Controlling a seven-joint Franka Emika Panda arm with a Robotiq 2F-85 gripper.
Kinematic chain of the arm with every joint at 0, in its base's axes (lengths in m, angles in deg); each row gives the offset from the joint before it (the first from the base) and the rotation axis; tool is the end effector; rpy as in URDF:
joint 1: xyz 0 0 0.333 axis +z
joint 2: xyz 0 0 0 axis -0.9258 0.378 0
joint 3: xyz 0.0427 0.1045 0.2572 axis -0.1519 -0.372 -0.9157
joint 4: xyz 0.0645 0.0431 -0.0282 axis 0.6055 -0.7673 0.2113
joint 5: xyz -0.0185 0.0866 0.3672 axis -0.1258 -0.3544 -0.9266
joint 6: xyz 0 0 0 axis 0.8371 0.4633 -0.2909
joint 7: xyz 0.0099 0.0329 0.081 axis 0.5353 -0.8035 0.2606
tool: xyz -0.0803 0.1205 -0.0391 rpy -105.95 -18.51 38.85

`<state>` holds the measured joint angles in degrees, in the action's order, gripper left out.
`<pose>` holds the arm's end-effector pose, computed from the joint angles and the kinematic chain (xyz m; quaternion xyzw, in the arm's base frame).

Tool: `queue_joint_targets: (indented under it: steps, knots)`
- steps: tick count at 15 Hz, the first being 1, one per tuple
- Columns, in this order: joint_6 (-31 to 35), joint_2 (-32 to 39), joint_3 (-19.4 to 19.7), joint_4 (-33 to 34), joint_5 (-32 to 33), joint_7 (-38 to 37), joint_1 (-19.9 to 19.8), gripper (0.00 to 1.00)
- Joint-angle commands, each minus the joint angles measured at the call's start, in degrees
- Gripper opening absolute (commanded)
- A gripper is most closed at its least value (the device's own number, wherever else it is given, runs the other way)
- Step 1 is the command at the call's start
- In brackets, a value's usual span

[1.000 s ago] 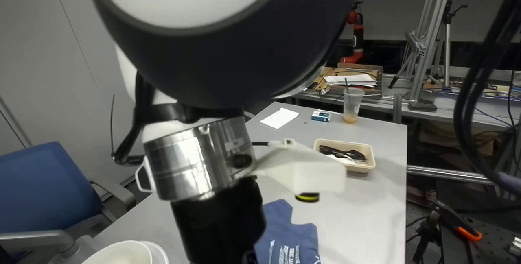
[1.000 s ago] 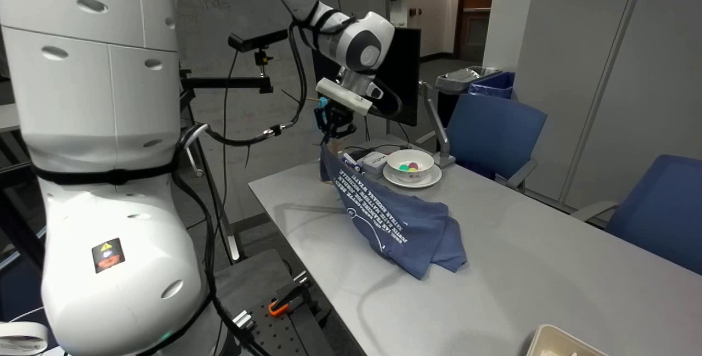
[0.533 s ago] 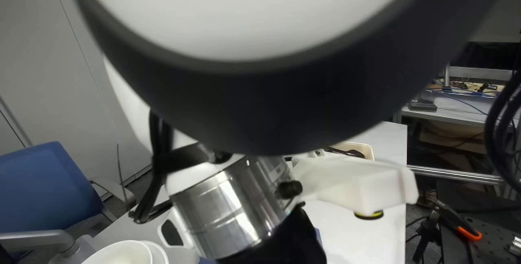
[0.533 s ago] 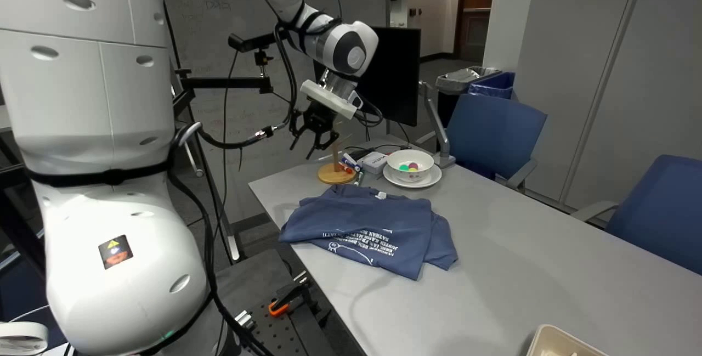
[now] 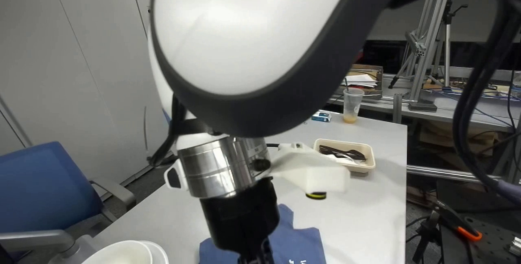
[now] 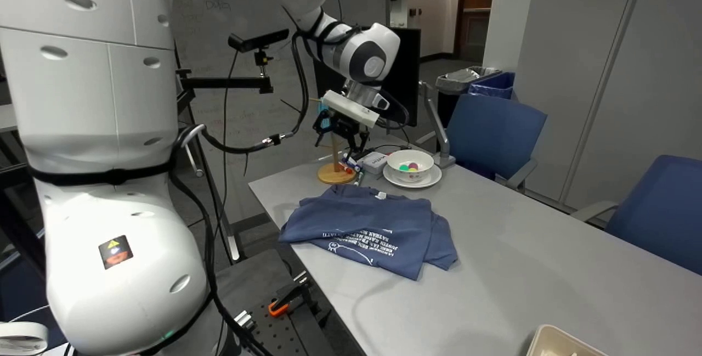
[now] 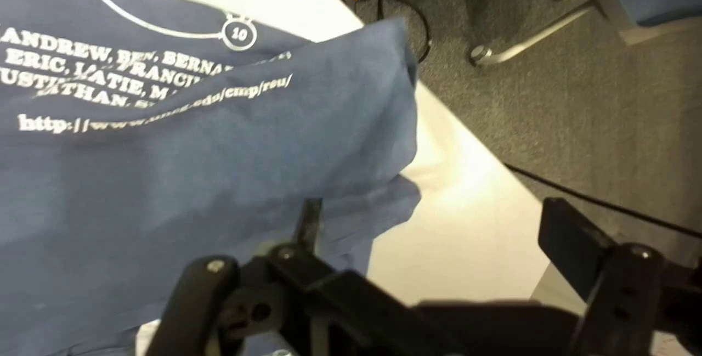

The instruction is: Unfold the shirt

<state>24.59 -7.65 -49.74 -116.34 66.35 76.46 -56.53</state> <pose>0.4505 0.2915 0.2484 -0.9065 -0.3538 0.1534 0.1716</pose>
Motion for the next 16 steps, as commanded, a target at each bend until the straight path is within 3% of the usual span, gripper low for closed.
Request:
queue_joint_targets:
  steps: [1,8,11,16]
  knots:
    - [9.6,3.9,2.0,-0.7,1.4,-1.8,0.5,1.00]
    - [29.6,13.6,1.4,-2.1,2.2,-1.2,0.3,1.00]
    - [37.6,16.5,2.8,-2.1,9.2,-2.6,2.2,1.00]
    - [44.8,19.6,5.3,-1.9,20.8,-7.4,4.9,1.00]
